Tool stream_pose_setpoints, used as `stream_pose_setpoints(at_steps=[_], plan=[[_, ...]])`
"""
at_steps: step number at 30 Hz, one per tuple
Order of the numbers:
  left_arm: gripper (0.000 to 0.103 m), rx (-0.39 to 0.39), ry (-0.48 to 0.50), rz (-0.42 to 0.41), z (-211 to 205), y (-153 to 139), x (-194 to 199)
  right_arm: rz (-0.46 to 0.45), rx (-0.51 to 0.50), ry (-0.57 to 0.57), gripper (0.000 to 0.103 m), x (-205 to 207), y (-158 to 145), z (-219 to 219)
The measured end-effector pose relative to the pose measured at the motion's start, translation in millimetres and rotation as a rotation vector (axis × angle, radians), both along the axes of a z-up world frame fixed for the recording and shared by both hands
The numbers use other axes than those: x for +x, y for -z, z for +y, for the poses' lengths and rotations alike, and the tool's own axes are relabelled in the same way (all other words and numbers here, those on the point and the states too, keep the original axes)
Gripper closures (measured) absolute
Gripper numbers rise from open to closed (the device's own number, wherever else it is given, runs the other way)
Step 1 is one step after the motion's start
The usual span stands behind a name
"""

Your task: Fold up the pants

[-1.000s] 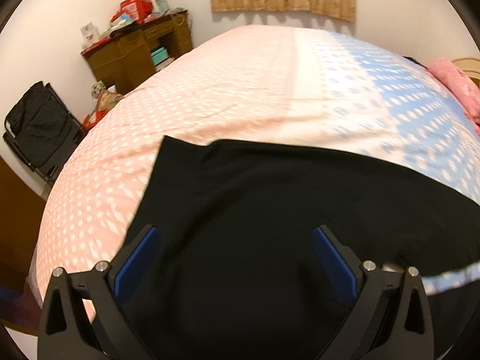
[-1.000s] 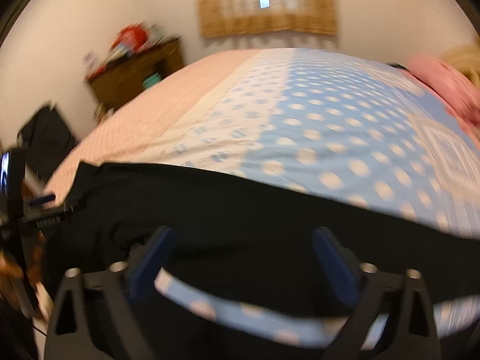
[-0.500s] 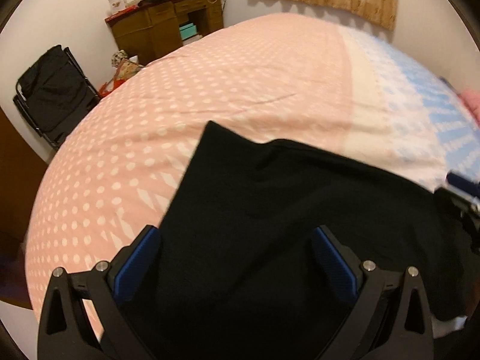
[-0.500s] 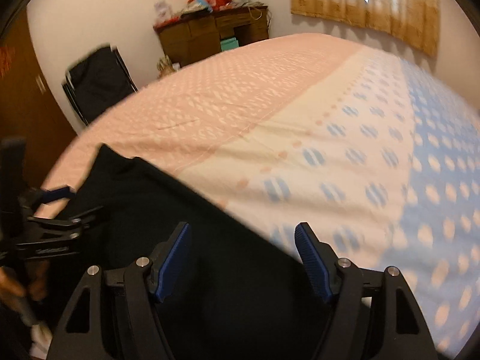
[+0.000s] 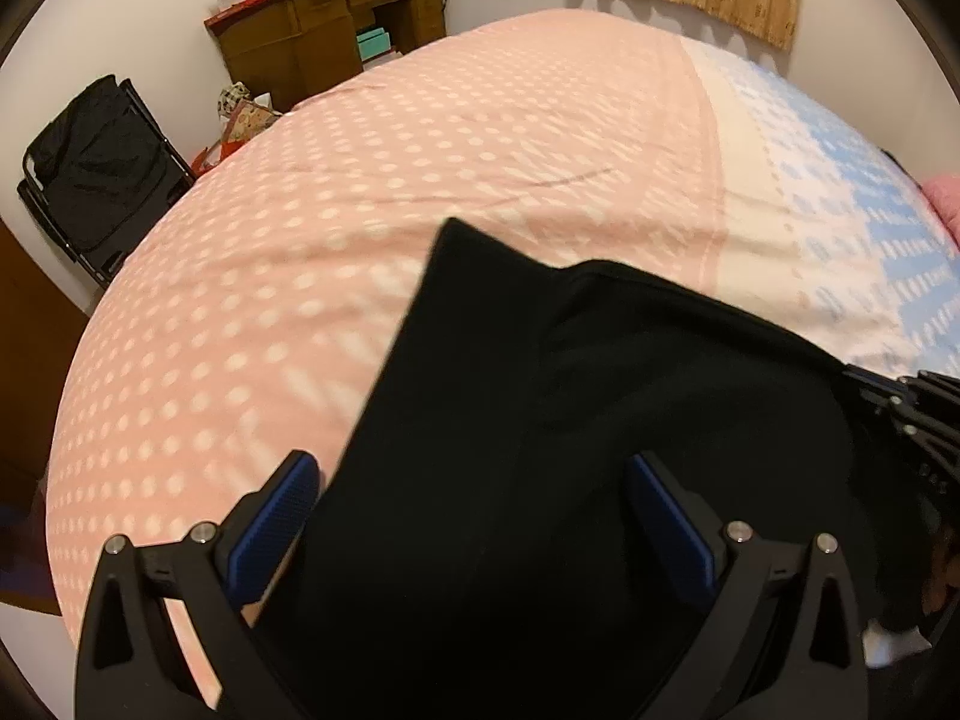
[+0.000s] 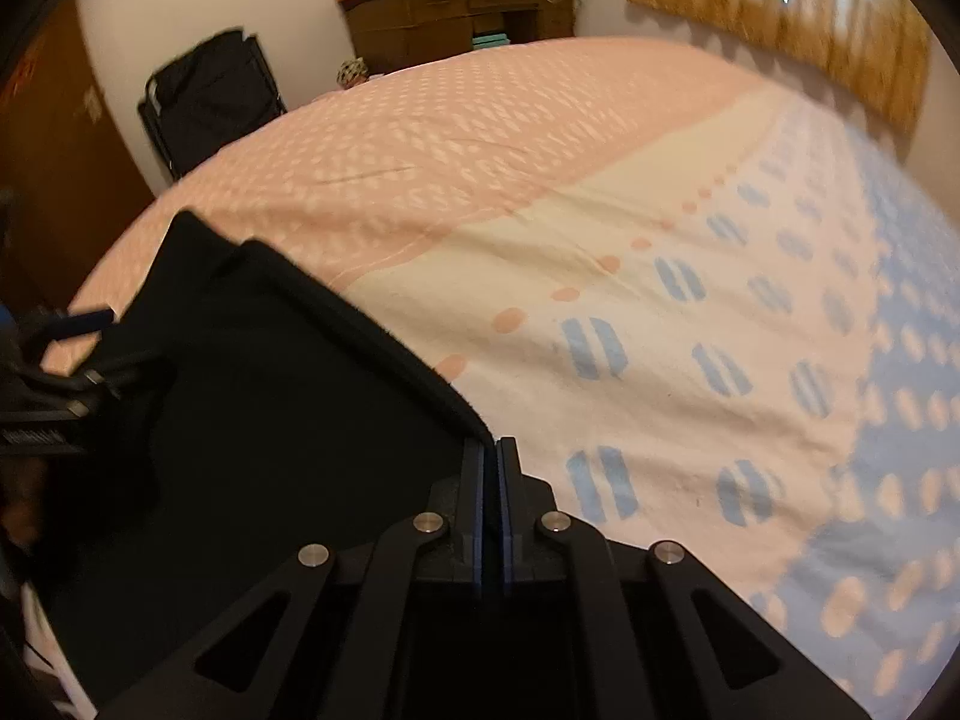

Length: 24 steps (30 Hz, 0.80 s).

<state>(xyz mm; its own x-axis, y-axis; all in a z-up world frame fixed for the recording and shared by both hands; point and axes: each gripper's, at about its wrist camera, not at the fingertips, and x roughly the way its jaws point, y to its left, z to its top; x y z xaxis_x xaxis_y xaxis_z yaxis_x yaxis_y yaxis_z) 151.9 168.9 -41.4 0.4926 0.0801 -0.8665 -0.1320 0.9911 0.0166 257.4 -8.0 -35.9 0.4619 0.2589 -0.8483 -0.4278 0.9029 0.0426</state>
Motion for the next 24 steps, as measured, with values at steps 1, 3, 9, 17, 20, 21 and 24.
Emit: stream_pose_setpoints(at_steps=[1, 3, 9, 17, 20, 21, 24], plan=[[0.000, -0.005, -0.001, -0.007, 4, -3, -5, -0.023, -0.015, -0.006, 0.100, -6, -5, 3], [0.000, -0.003, -0.008, -0.028, 12, -12, -20, -0.071, -0.018, -0.009, 0.100, -20, -20, 7], [0.000, 0.003, -0.026, -0.072, 30, -32, -51, -0.217, -0.013, -0.054, 0.100, -91, -66, 21], [0.000, -0.088, 0.025, -0.093, 18, -50, -60, -0.337, -0.101, -0.138, 0.100, -196, -43, 65], [0.000, -0.121, 0.058, -0.086, 4, -55, -52, -0.334, -0.135, -0.144, 0.100, -214, -18, 77], [0.000, -0.138, 0.063, -0.081, 0, -55, -49, -0.336, -0.148, -0.135, 0.100, -217, -9, 80], [0.000, -0.199, 0.070, -0.045, -8, -48, -29, -0.349, -0.178, -0.115, 0.100, -220, 5, 83]])
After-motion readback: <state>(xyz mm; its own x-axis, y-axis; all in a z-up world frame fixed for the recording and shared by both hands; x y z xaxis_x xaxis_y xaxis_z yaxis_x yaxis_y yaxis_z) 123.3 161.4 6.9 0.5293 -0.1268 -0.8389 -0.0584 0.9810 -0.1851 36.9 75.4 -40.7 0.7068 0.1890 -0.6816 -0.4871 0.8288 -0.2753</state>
